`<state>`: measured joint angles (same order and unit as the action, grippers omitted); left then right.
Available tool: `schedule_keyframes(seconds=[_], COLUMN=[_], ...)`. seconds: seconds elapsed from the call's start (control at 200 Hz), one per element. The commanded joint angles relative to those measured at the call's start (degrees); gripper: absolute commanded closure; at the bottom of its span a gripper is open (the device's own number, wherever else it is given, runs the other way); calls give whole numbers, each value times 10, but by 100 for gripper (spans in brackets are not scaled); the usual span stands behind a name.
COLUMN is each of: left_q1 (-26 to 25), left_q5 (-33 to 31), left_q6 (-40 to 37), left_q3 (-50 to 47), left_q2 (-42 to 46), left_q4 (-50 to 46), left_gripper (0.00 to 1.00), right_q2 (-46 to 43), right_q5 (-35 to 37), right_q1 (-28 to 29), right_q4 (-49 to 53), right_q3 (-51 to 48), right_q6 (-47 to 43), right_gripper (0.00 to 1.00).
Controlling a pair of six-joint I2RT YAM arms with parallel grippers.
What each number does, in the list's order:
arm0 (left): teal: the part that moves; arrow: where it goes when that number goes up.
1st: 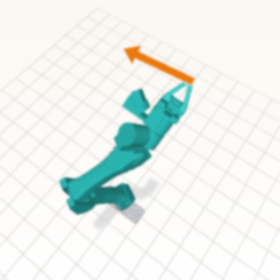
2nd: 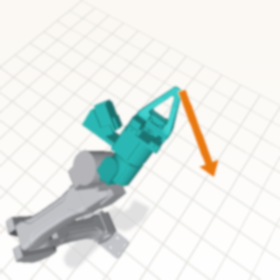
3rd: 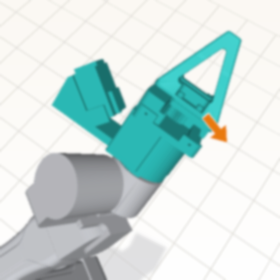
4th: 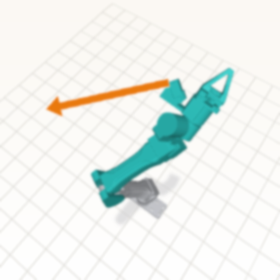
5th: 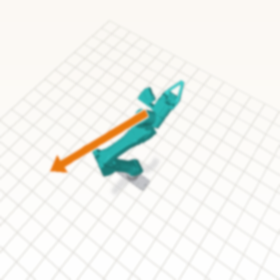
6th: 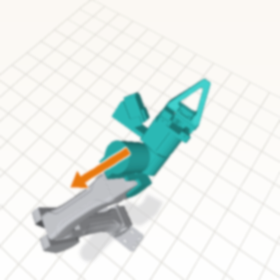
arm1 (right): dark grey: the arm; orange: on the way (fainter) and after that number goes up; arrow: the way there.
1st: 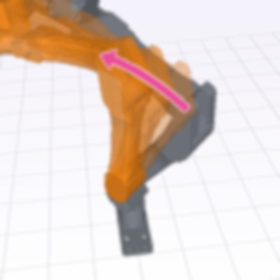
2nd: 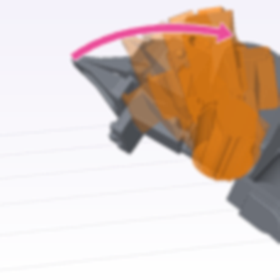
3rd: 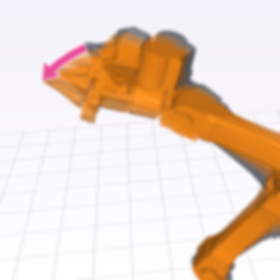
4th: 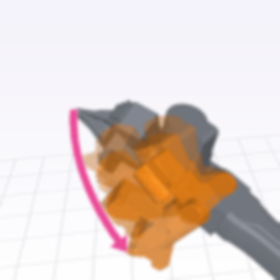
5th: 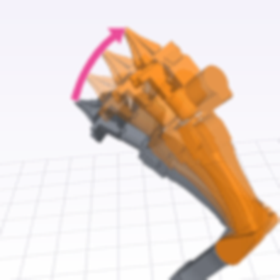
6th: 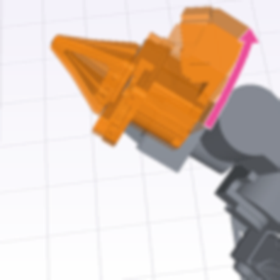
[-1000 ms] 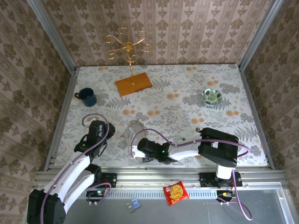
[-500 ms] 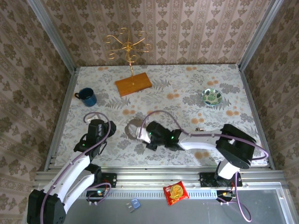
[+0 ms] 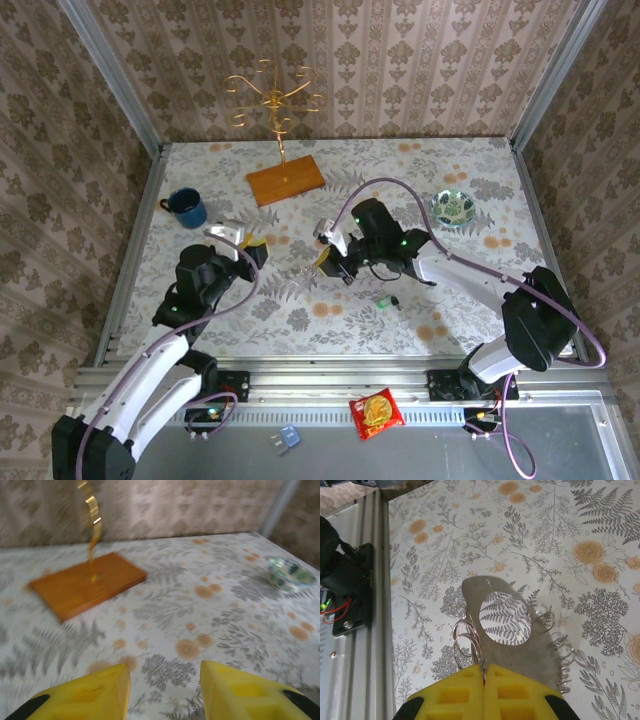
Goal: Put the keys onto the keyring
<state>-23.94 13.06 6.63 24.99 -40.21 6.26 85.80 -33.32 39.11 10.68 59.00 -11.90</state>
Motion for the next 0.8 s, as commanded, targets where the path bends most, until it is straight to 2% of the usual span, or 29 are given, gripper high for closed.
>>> schedule_keyframes(seconds=[0.0, 0.085, 0.185, 0.285, 0.42, 0.58, 0.665, 0.795], left_q1=[-13, -19, -18, -19, -18, -39, -43, -49], left_q5=[133, 191, 270, 331, 394, 438, 456, 457], left_q6=[-203, -288, -359, -387, -433, -457, -464, -486], left_q3=[37, 52, 58, 73, 113, 142, 160, 155], left_q2=[-13, -28, -48, -82, -139, -190, -207, -208], left_q4=[-23, -55, -42, -34, -86, -102, -141, -179], left_gripper=[59, 63, 68, 69, 72, 73, 77, 74], right_q2=[-15, -25, -42, -56, -73, -85, -89, -98], right_q5=[-66, -56, -50, -42, -33, -31, -17, -11], right_q1=[-5, -8, -8, -8, -7, -2, 2, 5], right_q4=[64, 58, 22, -20, -33, -65, -74, -79], right_q3=[24, 17, -9, -34, -40, -56, -60, -63], right_q6=[-52, -79, -119, -148, -164, -166, -167, -170], right_gripper=[100, 100, 100, 100, 100, 100, 100, 100])
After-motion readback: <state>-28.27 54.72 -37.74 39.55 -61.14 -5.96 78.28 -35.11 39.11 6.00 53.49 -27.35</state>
